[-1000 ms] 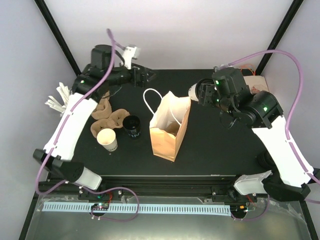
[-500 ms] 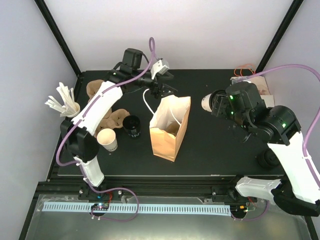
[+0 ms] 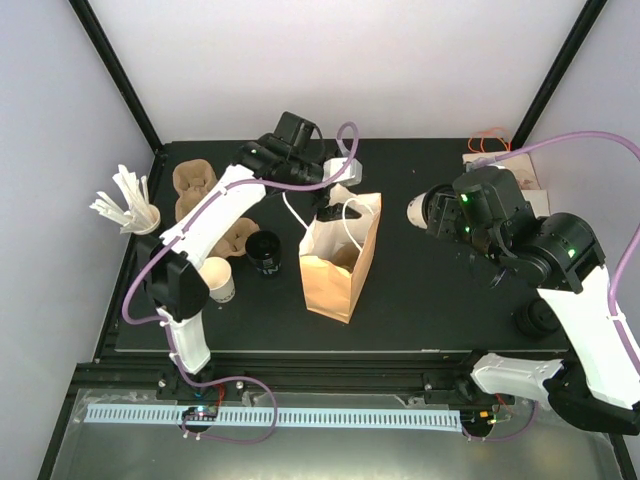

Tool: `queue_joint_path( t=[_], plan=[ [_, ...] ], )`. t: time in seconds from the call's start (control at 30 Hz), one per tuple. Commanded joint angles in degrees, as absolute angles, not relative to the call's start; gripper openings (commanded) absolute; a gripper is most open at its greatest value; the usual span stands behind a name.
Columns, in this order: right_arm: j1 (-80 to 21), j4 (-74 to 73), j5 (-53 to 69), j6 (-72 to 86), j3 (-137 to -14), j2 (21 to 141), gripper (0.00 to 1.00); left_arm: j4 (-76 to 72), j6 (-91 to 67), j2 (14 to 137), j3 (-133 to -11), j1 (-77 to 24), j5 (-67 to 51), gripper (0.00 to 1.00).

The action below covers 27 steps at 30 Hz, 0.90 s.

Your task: Pack the takeout coffee

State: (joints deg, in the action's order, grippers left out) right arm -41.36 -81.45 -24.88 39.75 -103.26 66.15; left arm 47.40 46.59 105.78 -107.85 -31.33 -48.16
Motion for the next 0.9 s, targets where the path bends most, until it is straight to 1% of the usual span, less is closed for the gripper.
queue_joint_path(
  t=[0.0,0.07,0.13,0.27,0.3,0.37,0.4,0.43,0.5,0.53,0.57,0.7,0.87],
  plan=[
    [-41.13,-81.65,-24.93,41.02,-102.85,65.33,0.48,49.47,52.29,105.65,-109.42,-33.01,-41.53,0.99],
    [-41.12,-81.73,-24.67,41.13,-102.75,65.39,0.48,48.75,51.78,106.17,-109.47,-33.65,-38.44,0.98],
    [-41.13,-81.98,-24.45,41.26,-102.8,65.46,0.48,48.47,51.76,106.51,-109.61,-34.39,-35.41,0.93],
    [-41.11,-82.07,-24.39,41.54,-102.77,65.39,0.48,47.63,50.45,106.43,-109.49,-35.22,-31.05,0.63],
    [-41.12,-82.02,-24.36,41.61,-102.68,65.42,0.48,47.56,49.89,106.43,-109.51,-35.38,-31.16,0.56],
    [-41.13,-81.85,-24.19,41.81,-102.4,65.47,0.48,48.08,49.64,106.47,-109.31,-35.93,-31.06,0.46],
    [-41.08,-81.69,-24.03,41.83,-102.25,65.5,0.48,48.2,49.66,106.4,-109.02,-36.26,-30.48,0.4],
    [-41.08,-81.52,-23.81,41.91,-102.18,65.55,0.48,48.23,49.72,106.23,-108.66,-36.43,-30.0,0.32],
    [-41.13,-81.43,-23.57,41.84,-102.11,65.51,0.48,48.06,49.2,105.88,-108.02,-36.71,-28.64,0.11],
    [-41.13,-81.47,-23.57,41.84,-102.19,65.55,0.48,47.66,48.5,105.64,-107.58,-36.87,-27.56,0.04],
    [-41.13,-81.5,-23.61,41.8,-102.21,65.48,0.48,47.13,47.68,105.34,-107.01,-37.09,-26.6,0.02],
    [-41.07,-81.12,-23.66,42.01,-102.05,65.13,0.48,45.26,43.9,105.11,-107.07,-38.3,-22.96,0.02],
    [-41.13,-80.11,-23.6,41.35,-102.22,65.3,0.48,42.2,33.88,104.25,-108.45,-38.92,-16.08,0.02]
  ],
)
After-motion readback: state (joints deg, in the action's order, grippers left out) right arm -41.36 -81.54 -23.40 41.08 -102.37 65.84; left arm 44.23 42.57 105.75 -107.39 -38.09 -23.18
